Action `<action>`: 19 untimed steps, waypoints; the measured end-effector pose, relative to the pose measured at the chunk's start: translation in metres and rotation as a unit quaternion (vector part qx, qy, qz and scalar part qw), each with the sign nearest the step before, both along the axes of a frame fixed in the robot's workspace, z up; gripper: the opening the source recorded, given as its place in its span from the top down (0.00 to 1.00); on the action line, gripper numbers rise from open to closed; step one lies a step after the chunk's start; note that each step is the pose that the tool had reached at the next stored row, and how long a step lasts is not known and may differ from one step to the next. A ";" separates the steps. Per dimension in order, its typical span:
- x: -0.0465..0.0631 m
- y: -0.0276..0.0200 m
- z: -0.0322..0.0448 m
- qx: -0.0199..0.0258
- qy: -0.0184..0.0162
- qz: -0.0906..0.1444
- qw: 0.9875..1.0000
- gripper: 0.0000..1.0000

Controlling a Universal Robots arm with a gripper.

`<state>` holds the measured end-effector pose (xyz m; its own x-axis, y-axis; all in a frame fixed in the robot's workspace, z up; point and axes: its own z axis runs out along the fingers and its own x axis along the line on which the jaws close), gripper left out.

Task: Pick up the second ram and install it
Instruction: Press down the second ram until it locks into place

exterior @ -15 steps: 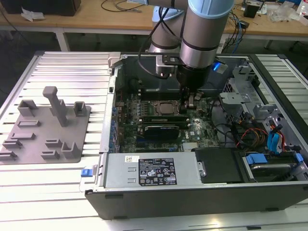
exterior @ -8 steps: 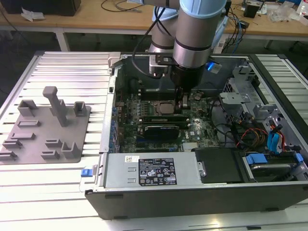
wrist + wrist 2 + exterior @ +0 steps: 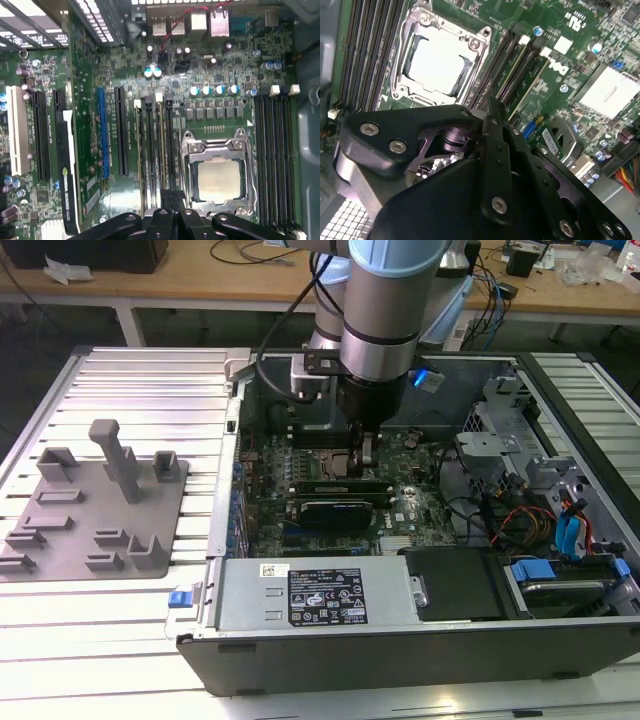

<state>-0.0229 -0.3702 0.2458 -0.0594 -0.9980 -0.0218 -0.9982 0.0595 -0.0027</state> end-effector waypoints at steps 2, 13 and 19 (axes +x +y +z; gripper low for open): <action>-0.009 0.0000 0.0000 0.000 0.000 0.000 1.000 0.92; -0.042 0.0000 -0.0075 0.000 0.000 0.000 1.000 0.92; -0.042 -0.0008 -0.0121 -0.001 0.000 0.000 1.000 0.92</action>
